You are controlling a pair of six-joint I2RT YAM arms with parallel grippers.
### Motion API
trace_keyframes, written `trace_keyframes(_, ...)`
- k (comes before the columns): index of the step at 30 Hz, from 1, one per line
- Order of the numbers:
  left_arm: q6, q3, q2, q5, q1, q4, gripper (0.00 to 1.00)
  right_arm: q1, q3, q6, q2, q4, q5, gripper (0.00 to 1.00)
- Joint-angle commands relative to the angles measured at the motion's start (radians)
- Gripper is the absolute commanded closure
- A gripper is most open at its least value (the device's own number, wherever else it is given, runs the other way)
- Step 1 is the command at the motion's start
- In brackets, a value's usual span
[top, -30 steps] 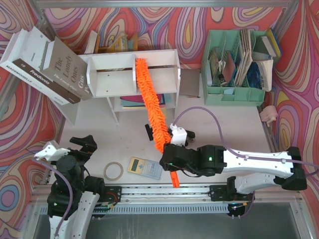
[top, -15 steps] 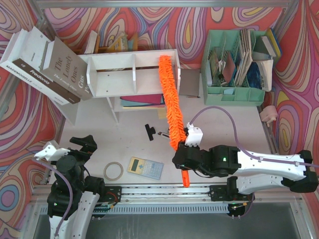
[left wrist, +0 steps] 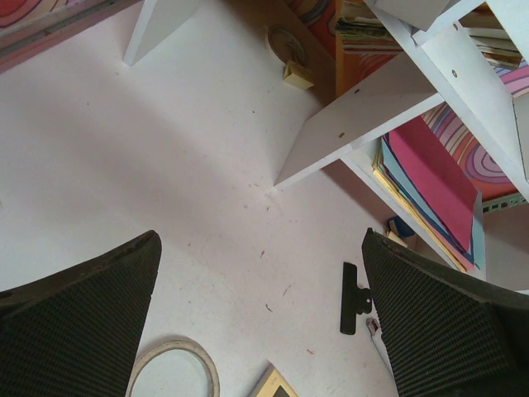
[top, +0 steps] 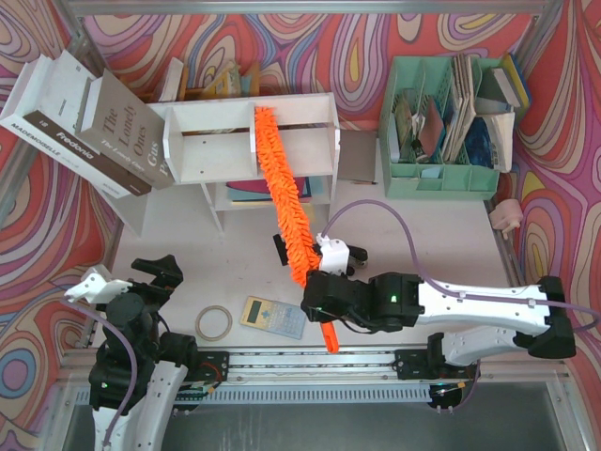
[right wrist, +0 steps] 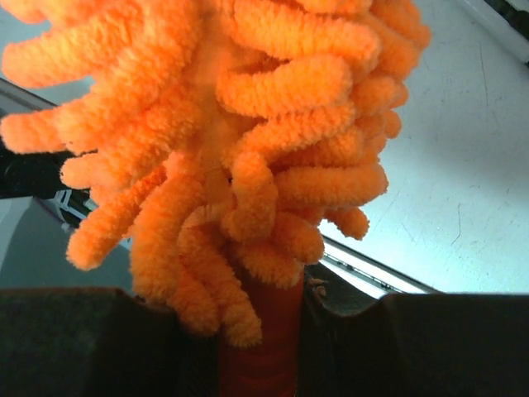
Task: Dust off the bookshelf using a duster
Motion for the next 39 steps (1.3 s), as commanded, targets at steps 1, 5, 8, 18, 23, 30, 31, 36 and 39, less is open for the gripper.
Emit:
trace_keyframes(1,0.007,-0.015,-0.011,0.009,0.008,0.013,0.02,0.003,0.036,-0.052,-0.055,0.059,0.069,1.00)
trace_keyframes(5,0.010,-0.015,-0.011,0.011,0.008,0.015,0.02,0.003,0.013,-0.072,-0.117,0.079,0.097,1.00)
trace_keyframes(8,0.009,-0.015,-0.009,0.012,0.008,0.015,0.02,0.003,0.007,-0.116,-0.148,0.109,0.090,1.00)
trace_keyframes(18,0.009,-0.015,-0.009,0.012,0.008,0.013,0.01,0.004,0.013,-0.285,-0.135,0.204,-0.023,1.00)
trace_keyframes(23,0.010,-0.016,-0.005,0.014,0.008,0.015,0.01,0.003,-0.005,-0.295,-0.117,0.186,-0.029,1.00)
trace_keyframes(30,0.012,-0.016,-0.004,0.017,0.008,0.016,0.01,0.003,-0.095,-0.258,-0.124,0.163,-0.013,1.00)
trace_keyframes(31,0.012,-0.017,-0.005,0.018,0.008,0.016,0.02,0.003,-0.105,-0.256,-0.126,0.162,-0.019,1.00)
trace_keyframes(36,0.011,-0.017,-0.003,0.018,0.008,0.018,0.02,0.003,-0.129,-0.277,-0.109,0.171,-0.059,1.00)
trace_keyframes(39,0.012,-0.017,-0.003,0.019,0.008,0.018,0.01,0.003,-0.131,-0.295,-0.080,0.176,-0.082,1.00)
